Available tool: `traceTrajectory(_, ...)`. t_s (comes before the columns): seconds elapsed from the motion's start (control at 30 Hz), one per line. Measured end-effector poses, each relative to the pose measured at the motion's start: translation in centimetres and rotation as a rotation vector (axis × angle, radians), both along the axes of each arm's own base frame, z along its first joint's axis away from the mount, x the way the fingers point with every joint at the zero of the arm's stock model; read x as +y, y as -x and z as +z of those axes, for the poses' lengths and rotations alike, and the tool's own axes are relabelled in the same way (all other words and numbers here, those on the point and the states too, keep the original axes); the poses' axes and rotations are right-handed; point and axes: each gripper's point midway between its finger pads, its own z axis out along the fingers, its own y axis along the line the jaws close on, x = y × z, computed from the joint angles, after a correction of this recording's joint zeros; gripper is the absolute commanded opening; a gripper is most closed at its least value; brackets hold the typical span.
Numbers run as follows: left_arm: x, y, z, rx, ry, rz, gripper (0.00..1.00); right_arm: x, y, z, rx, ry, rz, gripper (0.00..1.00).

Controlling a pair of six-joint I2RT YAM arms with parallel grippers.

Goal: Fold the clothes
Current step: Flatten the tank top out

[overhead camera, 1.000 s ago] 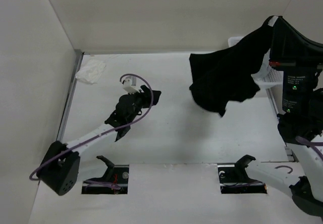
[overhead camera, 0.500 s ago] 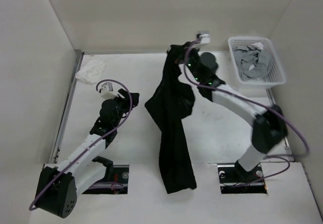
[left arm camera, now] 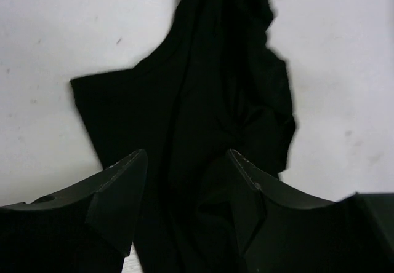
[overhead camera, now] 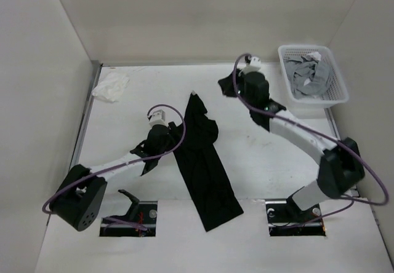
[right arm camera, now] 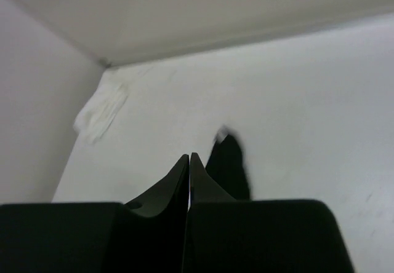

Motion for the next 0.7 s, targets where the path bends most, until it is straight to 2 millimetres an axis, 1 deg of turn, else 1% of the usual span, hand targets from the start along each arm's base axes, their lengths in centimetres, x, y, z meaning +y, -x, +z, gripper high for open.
traceTrajectory(0.03, 0.1, 0.2, -1.0, 0.030, -0.022, -0.001, 0.52, 1.4, 3.2, 0.2, -0.002, -0.003, 0.053, 0.07)
traceTrajectory(0.07, 0.3, 0.4, -2.1, 0.061, -0.046, 0.002, 0.52, 3.0, 6.6, -0.3, 0.004, 0.000, 0.119, 0.10)
traceTrajectory(0.1, 0.5, 0.7, -3.1, 0.091, -0.066, 0.002, 0.53, 4.5, 9.8, -1.3, 0.024, 0.012, 0.187, 0.16)
traceTrajectory(0.13, 0.7, 0.8, -3.7, 0.113, -0.082, 0.004, 0.53, 5.9, 12.9, -2.6, 0.049, 0.030, 0.259, 0.19)
traceTrajectory(0.17, 0.8, 1.0, -4.4, 0.136, -0.097, 0.006, 0.54, 6.9, 16.1, -4.7, 0.089, 0.060, 0.325, 0.24)
traceTrajectory(0.2, 0.9, 0.9, -4.7, 0.144, -0.104, 0.012, 0.54, 7.0, 18.5, -6.9, 0.136, 0.095, 0.369, 0.32)
traceTrajectory(0.23, 0.7, 0.6, -4.6, 0.144, -0.104, 0.012, 0.53, 6.8, 20.8, -9.2, 0.188, 0.133, 0.407, 0.39)
traceTrajectory(0.27, 0.5, 0.3, -4.6, 0.147, -0.102, 0.013, 0.51, 6.4, 22.8, -11.1, 0.234, 0.165, 0.438, 0.44)
traceTrajectory(0.3, 0.2, 0.0, -4.6, 0.151, -0.099, 0.013, 0.44, 5.7, 24.9, -13.1, 0.287, 0.199, 0.463, 0.47)
traceTrajectory(0.33, -0.1, -0.4, -4.6, 0.152, -0.092, 0.013, 0.36, 5.2, 26.5, -14.4, 0.323, 0.221, 0.490, 0.50)
traceTrajectory(0.37, -0.4, -0.9, -4.8, 0.156, -0.085, 0.014, 0.25, 4.9, 28.0, -15.4, 0.353, 0.238, 0.522, 0.52)
traceTrajectory(0.4, -0.6, -1.3, -4.9, 0.160, -0.075, 0.021, 0.18, 5.0, 28.7, -15.8, 0.368, 0.241, 0.540, 0.54)
traceTrajectory(0.47, -0.8, -2.0, -5.3, 0.169, -0.065, 0.031, 0.10, 5.6, 28.8, -16.1, 0.375, 0.232, 0.554, 0.57)
traceTrajectory(0.5, -0.8, -2.6, -5.3, 0.170, -0.054, 0.043, 0.07, 6.2, 28.4, -16.9, 0.388, 0.234, 0.548, 0.61)
traceTrajectory(0.53, -0.7, -3.4, -5.2, 0.167, -0.043, 0.060, 0.07, 6.4, 28.3, -17.4, 0.397, 0.241, 0.547, 0.62)
traceTrajectory(0.57, -0.6, -3.8, -5.2, 0.167, -0.036, 0.071, 0.07, 6.6, 27.9, -18.4, 0.415, 0.251, 0.534, 0.62)
traceTrajectory(0.6, -0.4, -4.3, -5.0, 0.163, -0.027, 0.086, 0.07, 6.8, 27.3, -19.3, 0.429, 0.263, 0.519, 0.63)
traceTrajectory(0.63, -0.3, -4.5, -4.9, 0.162, -0.024, 0.090, 0.07, 7.0, 26.6, -20.0, 0.437, 0.269, 0.498, 0.63)
traceTrajectory(0.67, -0.2, -4.8, -4.7, 0.156, -0.018, 0.101, 0.07, 7.0, 25.5, -20.9, 0.450, 0.277, 0.464, 0.63)
traceTrajectory(0.7, 0.0, -5.1, -4.5, 0.149, -0.012, 0.111, 0.07, 6.8, 23.9, -21.8, 0.460, 0.286, 0.413, 0.63)
